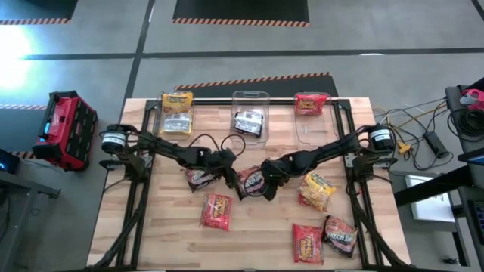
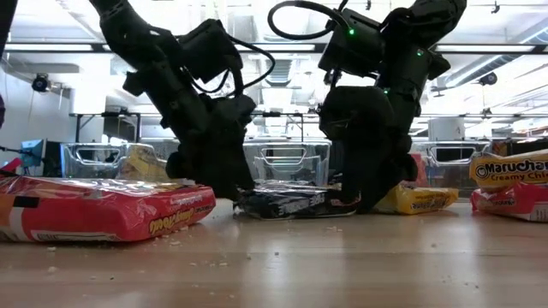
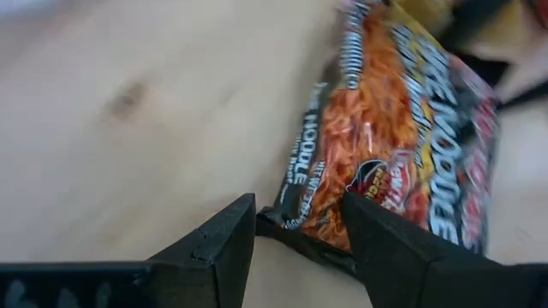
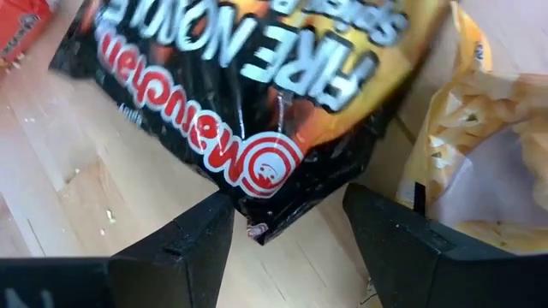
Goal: Sort Maruchan noodles
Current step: Put the black noodle pack into the middle transparent bin
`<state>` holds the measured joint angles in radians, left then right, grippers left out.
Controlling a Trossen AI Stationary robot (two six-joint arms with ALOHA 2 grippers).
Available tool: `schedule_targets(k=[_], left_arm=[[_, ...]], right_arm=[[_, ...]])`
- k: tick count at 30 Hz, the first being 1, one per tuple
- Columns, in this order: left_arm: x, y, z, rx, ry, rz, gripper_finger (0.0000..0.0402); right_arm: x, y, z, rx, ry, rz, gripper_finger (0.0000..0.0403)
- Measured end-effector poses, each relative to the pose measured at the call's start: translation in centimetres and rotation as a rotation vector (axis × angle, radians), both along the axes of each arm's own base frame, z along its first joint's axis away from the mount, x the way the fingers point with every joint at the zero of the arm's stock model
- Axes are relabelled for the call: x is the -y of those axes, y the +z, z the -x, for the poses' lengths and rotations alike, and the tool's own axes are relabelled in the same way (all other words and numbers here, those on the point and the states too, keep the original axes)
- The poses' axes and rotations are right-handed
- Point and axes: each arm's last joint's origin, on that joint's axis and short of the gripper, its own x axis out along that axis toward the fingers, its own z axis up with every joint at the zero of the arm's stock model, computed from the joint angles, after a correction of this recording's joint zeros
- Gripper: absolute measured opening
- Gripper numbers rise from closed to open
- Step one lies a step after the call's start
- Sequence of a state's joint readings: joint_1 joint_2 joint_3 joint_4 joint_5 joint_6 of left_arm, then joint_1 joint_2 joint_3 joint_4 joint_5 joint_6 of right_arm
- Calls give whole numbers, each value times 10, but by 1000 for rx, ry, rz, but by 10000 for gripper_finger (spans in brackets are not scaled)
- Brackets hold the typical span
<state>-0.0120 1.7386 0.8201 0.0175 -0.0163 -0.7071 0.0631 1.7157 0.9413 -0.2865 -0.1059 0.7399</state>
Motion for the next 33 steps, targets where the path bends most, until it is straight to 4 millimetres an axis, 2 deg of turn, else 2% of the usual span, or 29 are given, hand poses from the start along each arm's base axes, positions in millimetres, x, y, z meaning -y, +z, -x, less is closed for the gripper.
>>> schedule_targets(k=[8, 15, 33], left_arm=[[13, -6, 4, 55, -144, 180, 166], [18, -3, 1, 96, -152, 186, 166], [18, 2, -4, 180, -117, 217, 166]], right_arm=[[1, -1, 1, -11, -7, 0, 221], [4, -1, 1, -11, -13, -3, 221], [5, -1, 2, -15, 3, 10, 221]])
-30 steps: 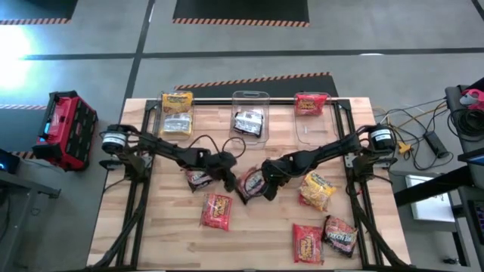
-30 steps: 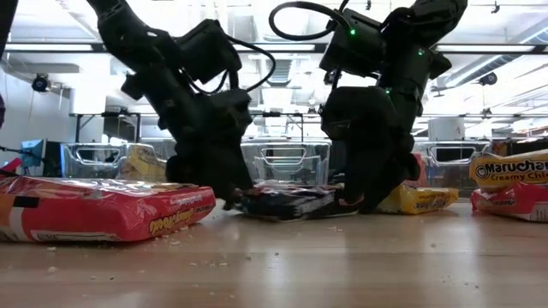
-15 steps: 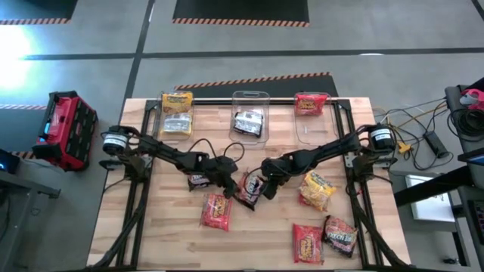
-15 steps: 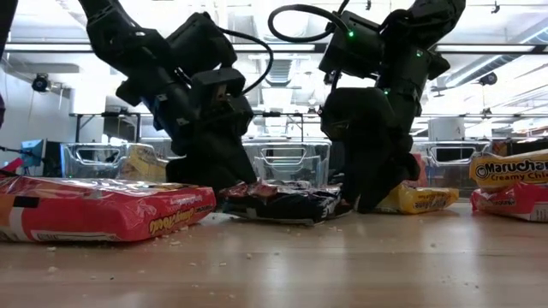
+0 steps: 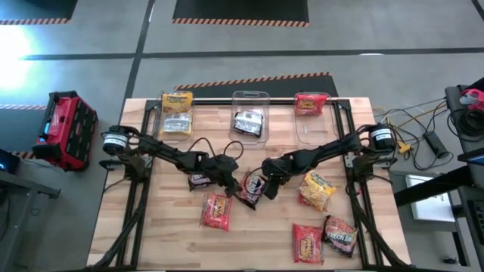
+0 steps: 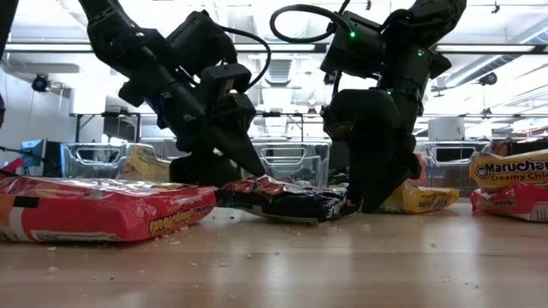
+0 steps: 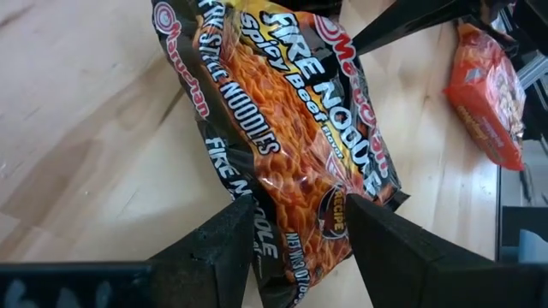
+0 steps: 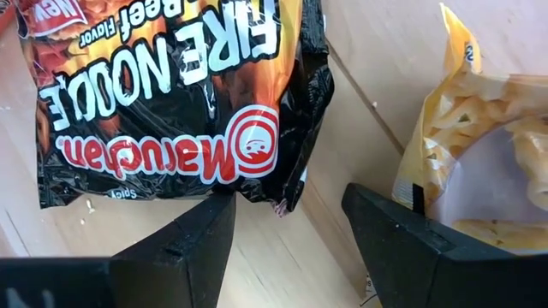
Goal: Sort Maruchan noodles
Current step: Put the black noodle pack into the middle transparent bin
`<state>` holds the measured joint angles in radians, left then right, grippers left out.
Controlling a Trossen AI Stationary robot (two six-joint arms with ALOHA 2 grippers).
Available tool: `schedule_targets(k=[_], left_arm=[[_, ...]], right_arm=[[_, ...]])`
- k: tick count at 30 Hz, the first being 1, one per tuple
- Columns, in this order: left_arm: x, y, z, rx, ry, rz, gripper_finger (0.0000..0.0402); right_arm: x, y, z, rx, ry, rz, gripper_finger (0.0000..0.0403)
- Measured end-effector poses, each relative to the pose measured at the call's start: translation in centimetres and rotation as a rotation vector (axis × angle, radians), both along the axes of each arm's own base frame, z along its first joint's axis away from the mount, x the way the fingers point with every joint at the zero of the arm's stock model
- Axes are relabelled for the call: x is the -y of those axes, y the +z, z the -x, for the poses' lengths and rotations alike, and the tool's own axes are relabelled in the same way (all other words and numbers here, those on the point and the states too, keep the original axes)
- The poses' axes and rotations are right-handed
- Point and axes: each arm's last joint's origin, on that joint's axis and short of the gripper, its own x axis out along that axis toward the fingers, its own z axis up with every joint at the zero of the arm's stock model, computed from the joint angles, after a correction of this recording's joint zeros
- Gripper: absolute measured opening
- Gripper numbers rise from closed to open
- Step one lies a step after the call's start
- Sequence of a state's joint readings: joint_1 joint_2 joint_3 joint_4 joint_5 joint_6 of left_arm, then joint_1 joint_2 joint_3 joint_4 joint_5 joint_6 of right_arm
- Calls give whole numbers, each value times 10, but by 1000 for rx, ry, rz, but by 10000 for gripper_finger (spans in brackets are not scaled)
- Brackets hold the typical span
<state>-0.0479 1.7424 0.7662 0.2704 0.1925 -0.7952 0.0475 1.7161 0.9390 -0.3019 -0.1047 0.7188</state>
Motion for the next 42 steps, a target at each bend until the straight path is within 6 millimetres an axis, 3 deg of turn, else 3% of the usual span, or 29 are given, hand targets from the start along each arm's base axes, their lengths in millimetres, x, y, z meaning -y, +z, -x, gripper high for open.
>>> schedule_targets(k=[15, 25, 34, 42], left_arm=[[1, 1, 1, -108, 224, 265, 166], [-2, -5, 8, -210, 268, 214, 166], [-4, -4, 4, -123, 215, 121, 166], [-2, -11, -4, -64, 140, 163, 166]], right_arm=[[1, 0, 0, -5, -27, 12, 221], [1, 0, 0, -2, -33, 25, 221], [1, 1, -1, 1, -34, 25, 221], [1, 0, 0, 4, -14, 29, 221]])
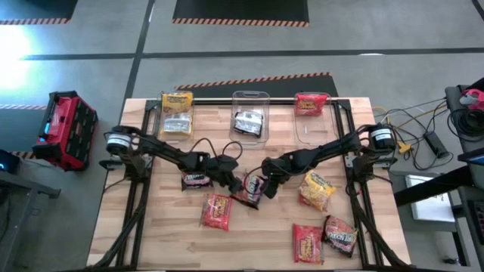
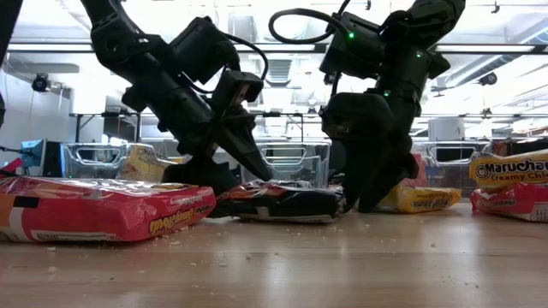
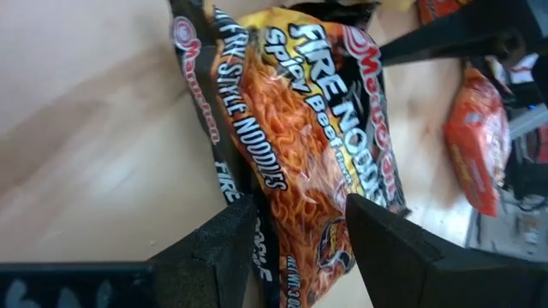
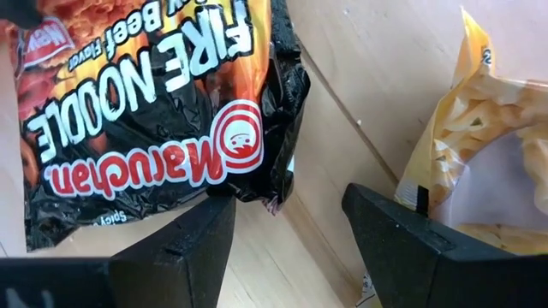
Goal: Sort Maruchan noodles
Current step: Put the black noodle pack into the middle transparent bin
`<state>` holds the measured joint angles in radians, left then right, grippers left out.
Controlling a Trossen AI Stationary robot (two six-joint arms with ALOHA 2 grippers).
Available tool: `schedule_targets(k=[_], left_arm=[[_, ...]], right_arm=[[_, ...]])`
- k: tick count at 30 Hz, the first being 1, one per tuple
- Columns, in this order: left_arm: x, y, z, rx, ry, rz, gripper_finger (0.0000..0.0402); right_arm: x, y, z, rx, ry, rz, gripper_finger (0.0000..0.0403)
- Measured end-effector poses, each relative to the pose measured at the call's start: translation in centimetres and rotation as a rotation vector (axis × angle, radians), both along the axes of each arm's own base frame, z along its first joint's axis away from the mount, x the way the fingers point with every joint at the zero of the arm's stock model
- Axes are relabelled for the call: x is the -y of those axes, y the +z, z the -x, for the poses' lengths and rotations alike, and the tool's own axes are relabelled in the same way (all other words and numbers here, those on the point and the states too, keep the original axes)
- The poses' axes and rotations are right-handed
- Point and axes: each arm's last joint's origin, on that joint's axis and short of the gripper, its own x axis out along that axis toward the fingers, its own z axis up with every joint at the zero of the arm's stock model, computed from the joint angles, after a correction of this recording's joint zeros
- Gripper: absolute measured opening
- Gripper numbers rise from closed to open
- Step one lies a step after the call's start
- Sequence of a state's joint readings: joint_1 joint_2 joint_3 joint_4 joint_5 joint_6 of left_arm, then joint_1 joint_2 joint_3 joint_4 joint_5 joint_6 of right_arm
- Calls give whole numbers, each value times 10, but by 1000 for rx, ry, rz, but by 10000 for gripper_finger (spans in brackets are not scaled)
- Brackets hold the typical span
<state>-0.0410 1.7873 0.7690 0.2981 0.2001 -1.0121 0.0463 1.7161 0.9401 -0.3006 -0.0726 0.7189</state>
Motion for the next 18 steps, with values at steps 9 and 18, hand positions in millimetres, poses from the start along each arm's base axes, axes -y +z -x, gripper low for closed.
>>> schedule_targets(k=[9, 18], left_arm=[[0, -2, -2, 13, 9, 21, 166], [0, -4, -1, -14, 20, 26, 124]], right_arm=[[0, -1, 1, -12, 3, -1, 221], [0, 1, 1, -8, -1, -3, 221]])
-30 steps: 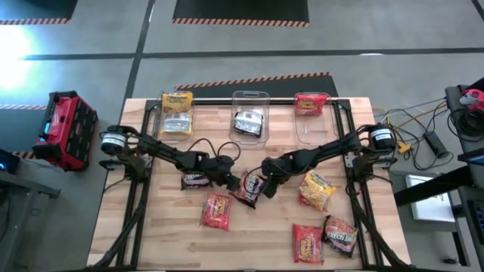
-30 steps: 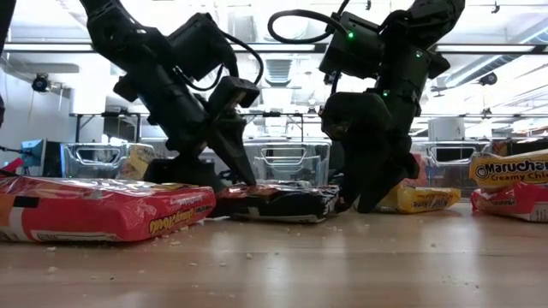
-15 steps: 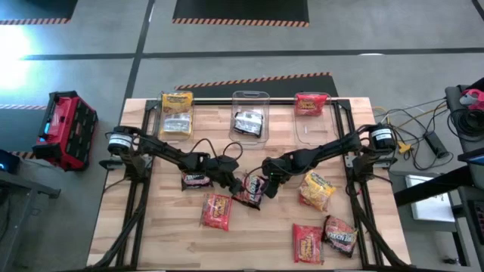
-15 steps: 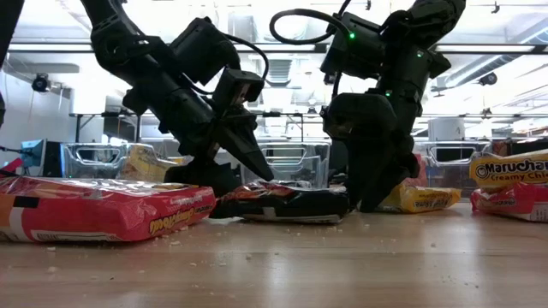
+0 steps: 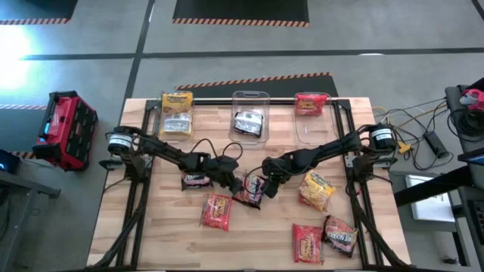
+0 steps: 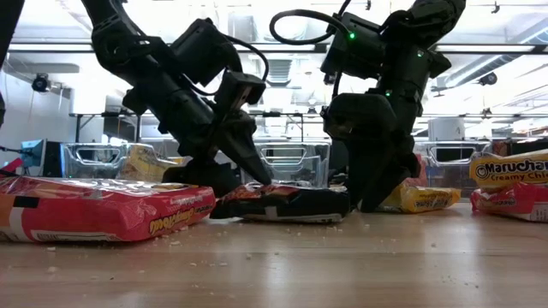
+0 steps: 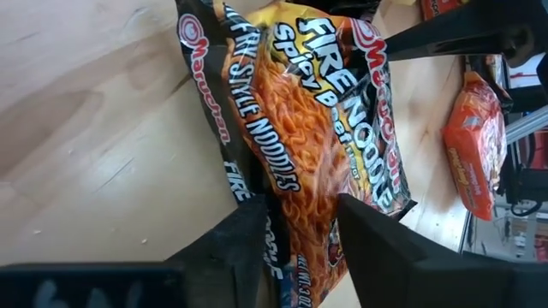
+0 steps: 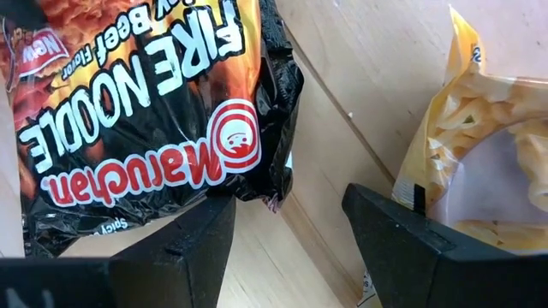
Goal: Sort Maruchan noodles
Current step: Put the black noodle pack into the middle transparent bin
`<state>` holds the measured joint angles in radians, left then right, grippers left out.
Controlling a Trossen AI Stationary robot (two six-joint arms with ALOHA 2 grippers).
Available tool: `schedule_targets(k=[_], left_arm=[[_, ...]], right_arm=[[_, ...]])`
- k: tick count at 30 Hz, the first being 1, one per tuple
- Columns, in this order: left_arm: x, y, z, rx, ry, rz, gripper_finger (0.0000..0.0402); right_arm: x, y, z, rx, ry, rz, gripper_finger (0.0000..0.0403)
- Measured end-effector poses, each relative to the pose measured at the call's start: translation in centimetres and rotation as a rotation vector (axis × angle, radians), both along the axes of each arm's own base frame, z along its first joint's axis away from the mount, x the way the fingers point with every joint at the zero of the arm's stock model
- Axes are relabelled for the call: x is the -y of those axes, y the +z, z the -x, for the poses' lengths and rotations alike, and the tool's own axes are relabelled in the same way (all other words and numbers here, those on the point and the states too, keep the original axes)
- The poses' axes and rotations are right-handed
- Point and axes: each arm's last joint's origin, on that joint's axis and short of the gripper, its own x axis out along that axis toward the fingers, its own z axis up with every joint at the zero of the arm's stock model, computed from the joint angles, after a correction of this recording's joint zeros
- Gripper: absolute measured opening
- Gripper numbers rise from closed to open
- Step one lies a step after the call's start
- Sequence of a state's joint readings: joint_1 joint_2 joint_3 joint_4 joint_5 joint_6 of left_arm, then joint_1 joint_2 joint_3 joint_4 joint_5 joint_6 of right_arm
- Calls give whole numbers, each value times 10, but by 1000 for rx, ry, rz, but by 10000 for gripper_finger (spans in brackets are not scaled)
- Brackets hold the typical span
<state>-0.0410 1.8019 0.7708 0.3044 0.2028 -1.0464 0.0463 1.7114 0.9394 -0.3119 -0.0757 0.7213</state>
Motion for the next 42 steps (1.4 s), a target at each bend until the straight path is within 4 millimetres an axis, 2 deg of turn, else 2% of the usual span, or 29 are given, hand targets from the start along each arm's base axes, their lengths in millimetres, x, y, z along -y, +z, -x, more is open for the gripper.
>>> schedule_targets(k=[6, 10, 13, 16, 19, 29, 38, 42], left_arm=[[0, 0, 1, -7, -8, 8, 85], [0, 2, 1, 3, -34, -8, 79], [0, 6, 2, 12, -50, -26, 77], [0, 15, 3, 49, -64, -49, 77], [1, 20, 4, 67, -69, -72, 77], [3, 20, 7, 46, -105, -122, 77], [1, 14, 12, -15, -133, -210, 77], [2, 15, 12, -4, -169, -208, 82]], right_arm=[[0, 3, 0, 4, 6, -15, 221], [0, 13, 4, 10, 12, -28, 222], [-1, 27, 14, 0, 4, -57, 222], [-1, 49, 17, 79, -10, -75, 222], [-3, 59, 20, 109, -28, -90, 222], [-18, 60, 23, 69, -61, -226, 222], [-27, 61, 17, 149, -124, -220, 221], [-31, 51, 14, 119, -117, -214, 208]])
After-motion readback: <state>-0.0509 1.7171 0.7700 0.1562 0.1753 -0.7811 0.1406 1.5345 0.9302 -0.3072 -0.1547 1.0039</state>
